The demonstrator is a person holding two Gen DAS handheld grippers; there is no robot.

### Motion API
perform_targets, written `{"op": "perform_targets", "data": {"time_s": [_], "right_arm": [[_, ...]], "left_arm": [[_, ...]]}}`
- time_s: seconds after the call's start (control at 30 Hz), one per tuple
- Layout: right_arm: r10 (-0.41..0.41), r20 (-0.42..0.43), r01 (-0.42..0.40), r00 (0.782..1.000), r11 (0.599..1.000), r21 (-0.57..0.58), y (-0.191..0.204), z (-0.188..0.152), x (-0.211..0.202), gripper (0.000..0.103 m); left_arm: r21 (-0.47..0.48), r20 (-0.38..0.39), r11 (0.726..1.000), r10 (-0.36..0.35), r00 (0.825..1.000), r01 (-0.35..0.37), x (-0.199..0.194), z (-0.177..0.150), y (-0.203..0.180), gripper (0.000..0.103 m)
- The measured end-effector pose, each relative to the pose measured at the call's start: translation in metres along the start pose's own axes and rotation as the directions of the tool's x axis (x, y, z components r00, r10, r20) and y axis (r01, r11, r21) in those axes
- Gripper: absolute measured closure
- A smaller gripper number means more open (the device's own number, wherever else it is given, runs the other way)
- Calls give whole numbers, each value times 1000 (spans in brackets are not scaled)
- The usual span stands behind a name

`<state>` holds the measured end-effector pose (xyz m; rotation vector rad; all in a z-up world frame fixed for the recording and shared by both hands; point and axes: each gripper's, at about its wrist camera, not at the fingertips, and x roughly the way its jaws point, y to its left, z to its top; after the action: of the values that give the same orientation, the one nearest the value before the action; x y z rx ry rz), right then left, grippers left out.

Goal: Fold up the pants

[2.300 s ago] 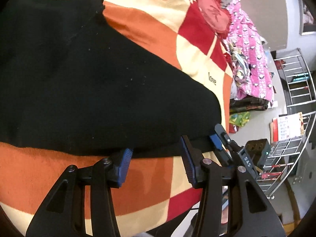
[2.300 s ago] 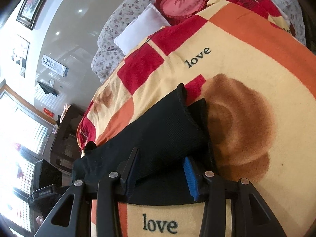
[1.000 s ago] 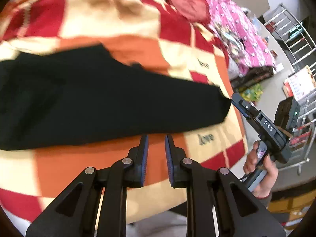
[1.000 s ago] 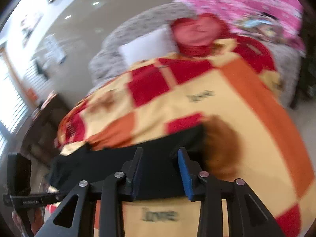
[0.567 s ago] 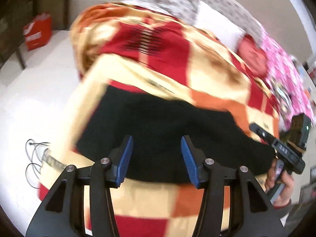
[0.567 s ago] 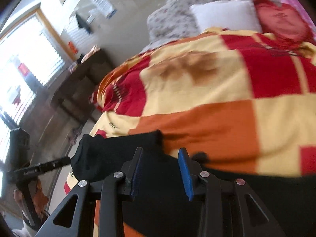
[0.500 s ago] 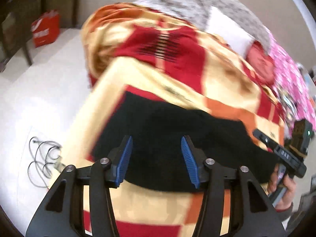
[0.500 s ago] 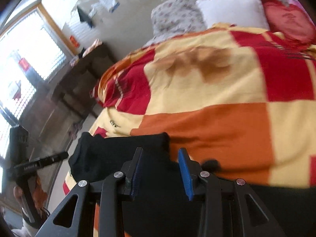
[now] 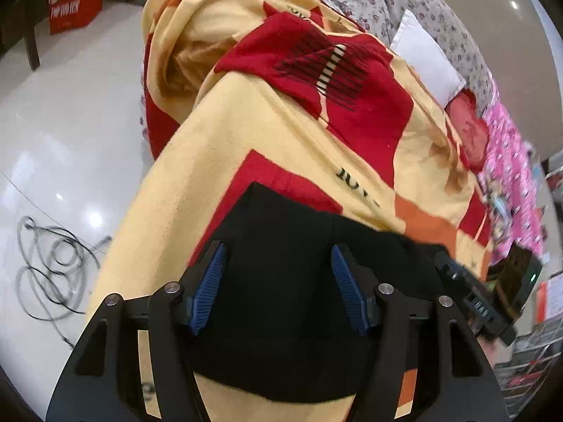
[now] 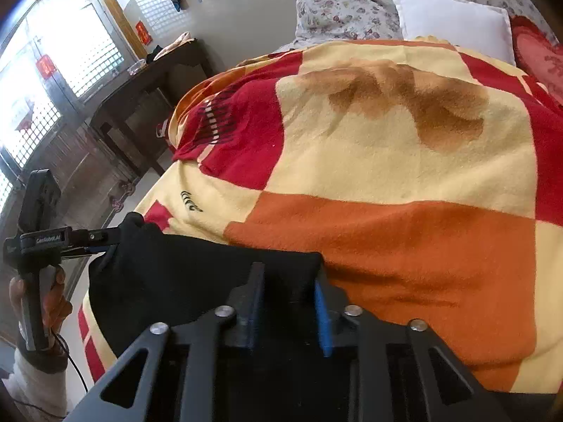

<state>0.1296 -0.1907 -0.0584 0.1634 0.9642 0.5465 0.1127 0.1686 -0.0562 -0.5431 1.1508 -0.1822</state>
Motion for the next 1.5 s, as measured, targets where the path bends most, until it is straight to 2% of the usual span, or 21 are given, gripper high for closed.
{"op": "perform_targets", "data": {"time_s": [0.07, 0.1, 0.13, 0.17, 0.23, 0.4, 0.47, 0.53, 0.63, 0.7, 0.8, 0.9, 0.93, 0.97, 1.0, 1.03, 1.07, 1.2, 1.27, 1.37, 1.5], "right_arm": [[0, 18, -1, 1000, 1000, 3, -1, -1, -1, 92], [-4, 32, 4, 999, 1000, -4, 0, -2, -2, 93], [-9, 43, 10, 999, 1000, -16, 3, -3, -4, 94], [-14, 58, 16, 998, 999, -33, 6, -3, -8, 95], [-14, 85, 17, 996, 999, -37, 7, -2, -16, 95], [-3, 159, 1, 987, 1000, 7, 3, -4, -35, 96], [-23, 140, 18, 990, 999, 38, -2, -2, -21, 96], [-67, 114, 63, 991, 997, 42, -2, 1, -6, 96], [-71, 95, 64, 993, 995, 74, -8, 1, 2, 96], [-70, 71, 65, 995, 995, 76, -10, 1, 1, 96], [-130, 87, 123, 988, 989, 87, -7, 3, -12, 89], [-128, 135, 120, 982, 990, 70, 4, 5, -33, 86], [-112, 144, 105, 983, 993, 56, 10, 6, -38, 84], [-96, 149, 91, 984, 995, 38, 18, 8, -40, 81], [-77, 144, 75, 987, 997, 18, 27, 10, -40, 80], [-52, 132, 53, 990, 999, -5, 36, 12, -37, 80], [-42, 119, 45, 992, 999, -22, 43, 13, -32, 80], [-86, 47, 92, 995, 987, -130, 74, 11, -1, 80], [-124, 9, 123, 992, 979, -160, 81, 6, 15, 80], [-194, -13, 188, 981, 964, -190, 81, 0, 37, 80], [-186, 6, 185, 983, 972, -146, 66, 6, 45, 80]], "left_arm": [[0, 22, 1000, -26, 999, 27, 1, 1, 1, 44], [21, 30, 1000, -18, 999, 17, 2, 1, -2, 49], [34, 30, 999, -18, 999, 17, 4, 0, -5, 66], [47, 32, 999, -19, 999, 17, 4, -1, -8, 76], [61, 65, 998, 4, 998, -8, -5, -5, -14, 87], [105, 235, 994, -4, 972, -21, -57, -27, -17, 89], [93, 257, 988, 99, 961, -127, -51, -24, -11, 95], [43, 256, 981, 174, 951, -191, -39, -14, 1, 98], [-4, 205, 989, 145, 968, -147, -27, -3, 18, 98], [11, 197, 990, 132, 972, -137, -27, -6, 17, 98], [51, 204, 988, 131, 970, -144, -38, -16, 7, 98], [98, 251, 973, 179, 951, -209, -53, -27, -10, 98], [119, 260, 967, 191, 946, -228, -57, -29, -17, 93], [134, 258, 964, 188, 948, -228, -57, -31, -22, 83], [146, 247, 966, 173, 953, -213, -57, -31, -27, 76], [150, 243, 969, 155, 958, -195, -56, -31, -31, 64], [155, 244, 971, 141, 960, -182, -56, -32, -35, 59], [197, 237, 965, 126, 963, -174, -40, -34, -56, 58], [217, 221, 954, 157, 962, -206, -23, -34, -60, 58], [178, 177, 921, 316, 932, -346, 10, -29, -49, 58], [141, 190, 941, 280, 941, -308, 8, -28, -38, 55]]}}
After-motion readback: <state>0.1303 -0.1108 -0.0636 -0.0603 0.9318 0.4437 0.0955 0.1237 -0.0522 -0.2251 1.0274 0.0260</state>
